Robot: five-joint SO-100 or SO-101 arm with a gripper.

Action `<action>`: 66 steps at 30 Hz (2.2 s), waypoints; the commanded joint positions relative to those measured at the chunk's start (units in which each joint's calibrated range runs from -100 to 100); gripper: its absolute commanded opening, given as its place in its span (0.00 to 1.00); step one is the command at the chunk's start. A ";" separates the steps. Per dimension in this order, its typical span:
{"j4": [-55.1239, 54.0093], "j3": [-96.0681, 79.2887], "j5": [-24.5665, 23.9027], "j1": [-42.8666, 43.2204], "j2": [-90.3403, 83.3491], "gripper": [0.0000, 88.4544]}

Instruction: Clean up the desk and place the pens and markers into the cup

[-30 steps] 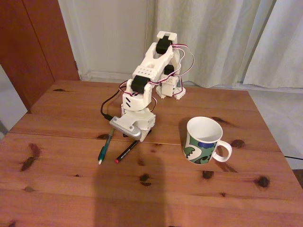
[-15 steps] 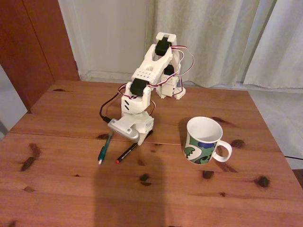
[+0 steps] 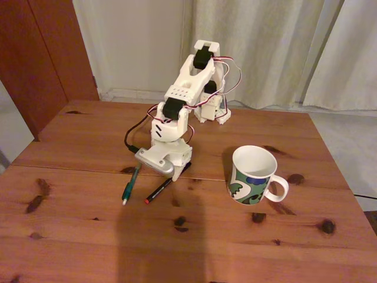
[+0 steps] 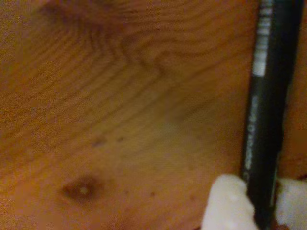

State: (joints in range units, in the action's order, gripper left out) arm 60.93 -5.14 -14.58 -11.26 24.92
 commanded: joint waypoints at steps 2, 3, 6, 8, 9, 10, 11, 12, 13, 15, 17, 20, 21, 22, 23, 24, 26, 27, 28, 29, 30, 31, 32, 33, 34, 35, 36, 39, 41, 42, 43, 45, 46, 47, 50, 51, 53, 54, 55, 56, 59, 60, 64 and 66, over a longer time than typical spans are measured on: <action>0.96 -6.22 -1.24 1.25 -11.39 0.01; 0.96 -8.03 -1.66 1.97 -14.61 0.01; 0.96 -13.53 -2.92 3.58 -25.29 0.01; 0.36 -16.50 -3.86 4.94 -31.49 0.01; 0.36 -17.59 -4.17 5.59 -34.39 0.01; 0.36 -18.58 -4.44 6.23 -36.95 0.01; 0.36 -19.03 -4.86 6.96 -38.94 0.01; 0.36 -19.12 -5.48 7.76 -40.68 0.01; 0.36 -19.21 -6.17 8.72 -42.09 0.01; -0.33 -18.85 -7.16 10.33 -44.65 0.01; -2.56 -17.22 -8.31 11.30 -46.06 0.01; -7.72 -15.51 -10.30 12.18 -47.13 0.01; -9.79 -15.15 -10.88 12.18 -47.22 0.01; -12.20 -14.97 -11.40 12.18 -47.13 0.01; -14.86 -14.79 -12.08 12.26 -46.88 0.01; -17.45 -14.79 -12.71 12.50 -46.72 0.01; -22.86 -14.79 -14.23 13.23 -46.64 0.01; -25.19 -14.79 -14.81 13.47 -46.64 0.01; -27.08 -14.79 -15.28 13.55 -46.64 0.01; -28.63 -14.79 -15.65 13.63 -46.64 0.01; -29.83 -14.79 -15.91 13.71 -46.64 0.01; -30.69 -14.79 -16.01 14.03 -46.72 0.01; -31.47 -14.79 -16.07 14.84 -46.88 0.01; -31.90 -14.79 -16.07 15.56 -47.05 0.01; -32.24 -14.70 -16.07 16.12 -47.22 0.01; -32.33 -14.61 -15.96 16.53 -47.22 0.01; -32.33 -14.61 -15.65 17.09 -47.22 0.01; -32.15 -12.54 -15.49 19.26 -46.64 0.01; -32.15 -11.45 -15.49 20.30 -46.47 0.01; -32.15 -11.18 -15.49 20.79 -46.31 0.01; -32.15 -11.09 -15.49 21.27 -45.97 0.01; -32.15 -11.09 -15.49 22.40 -45.23 0.01; -32.15 -11.09 -15.49 22.96 -44.90 0.01; -32.15 -11.09 -15.54 23.52 -44.65 0.01; -31.98 -11.81 -15.91 24.33 -43.24 0.01; -31.72 -11.99 -15.96 24.41 -42.66 0.01; -31.64 -12.08 -16.07 24.41 -41.26 0.01; -31.55 -12.08 -16.07 24.41 -40.60 0.01; -31.55 -12.08 -16.07 24.41 -39.93 0.01; -31.55 -12.08 -16.07 24.33 -39.27 0.01; -31.64 -12.08 -16.07 24.00 -37.62 0.01; -31.72 -12.08 -16.07 23.84 -36.95 0.01; -31.72 -12.08 -16.07 23.68 -34.47 0.01; -31.47 -12.17 -16.07 23.68 -33.89 0.01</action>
State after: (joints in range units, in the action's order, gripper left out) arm 30.49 -20.25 -30.45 12.80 -8.90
